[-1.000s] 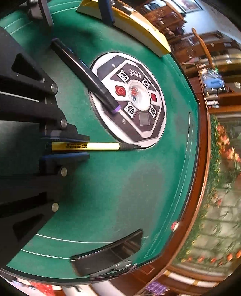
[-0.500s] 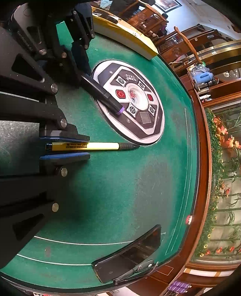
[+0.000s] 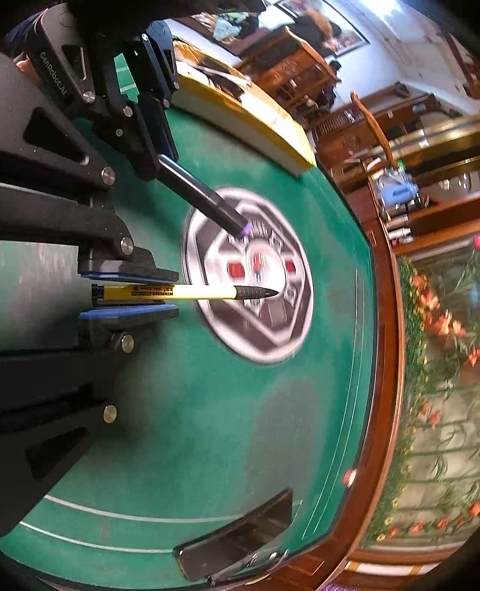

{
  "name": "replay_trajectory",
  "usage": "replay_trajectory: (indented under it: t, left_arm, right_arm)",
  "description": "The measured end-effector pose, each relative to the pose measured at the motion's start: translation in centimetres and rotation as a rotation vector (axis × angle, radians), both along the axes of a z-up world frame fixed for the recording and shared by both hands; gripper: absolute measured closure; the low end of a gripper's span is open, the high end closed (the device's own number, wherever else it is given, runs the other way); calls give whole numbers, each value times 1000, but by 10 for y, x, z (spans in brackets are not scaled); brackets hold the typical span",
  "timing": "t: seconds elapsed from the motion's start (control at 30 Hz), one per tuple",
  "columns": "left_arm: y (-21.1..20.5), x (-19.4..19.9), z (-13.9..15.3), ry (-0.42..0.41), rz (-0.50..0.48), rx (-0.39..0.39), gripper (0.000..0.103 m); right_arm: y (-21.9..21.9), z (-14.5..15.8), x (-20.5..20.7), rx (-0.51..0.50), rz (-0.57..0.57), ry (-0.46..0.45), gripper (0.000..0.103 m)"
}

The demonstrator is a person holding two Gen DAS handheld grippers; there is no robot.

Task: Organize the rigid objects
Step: 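Grasp the yellow pen with the right gripper while the left gripper grasps the purple-capped marker, then carry the yellow pen and marker into the gold box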

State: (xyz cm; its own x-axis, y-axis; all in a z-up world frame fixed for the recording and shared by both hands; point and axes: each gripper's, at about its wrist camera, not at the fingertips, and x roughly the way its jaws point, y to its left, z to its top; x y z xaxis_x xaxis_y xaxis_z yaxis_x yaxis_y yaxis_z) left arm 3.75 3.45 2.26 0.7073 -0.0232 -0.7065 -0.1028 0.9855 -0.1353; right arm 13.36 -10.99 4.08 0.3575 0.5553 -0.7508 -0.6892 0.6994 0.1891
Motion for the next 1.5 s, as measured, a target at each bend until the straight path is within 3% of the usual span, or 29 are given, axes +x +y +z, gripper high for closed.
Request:
replay_trajectory:
  t: [0.3, 0.8, 1.07, 1.17, 1.3, 1.5]
  left_arm:
    - [20, -32, 17, -67, 31, -26, 88]
    - [71, -80, 38, -165, 122, -66, 88]
    - [112, -107, 43, -210, 219, -90, 88]
    - [130, -115, 44, -223, 281, -67, 88]
    - [150, -125, 43, -227, 386, 22, 88]
    - [177, -132, 34, -217, 452, 28, 88]
  right_arm:
    - [18, 11, -27, 43, 50, 1, 93]
    - [59, 18, -81, 169, 103, 101, 93]
    - [96, 19, -110, 162, 175, 120, 92]
    - [112, 24, -121, 153, 204, 106, 92]
    - [134, 30, -135, 148, 245, 82, 92]
    - [172, 35, -146, 126, 283, 51, 92]
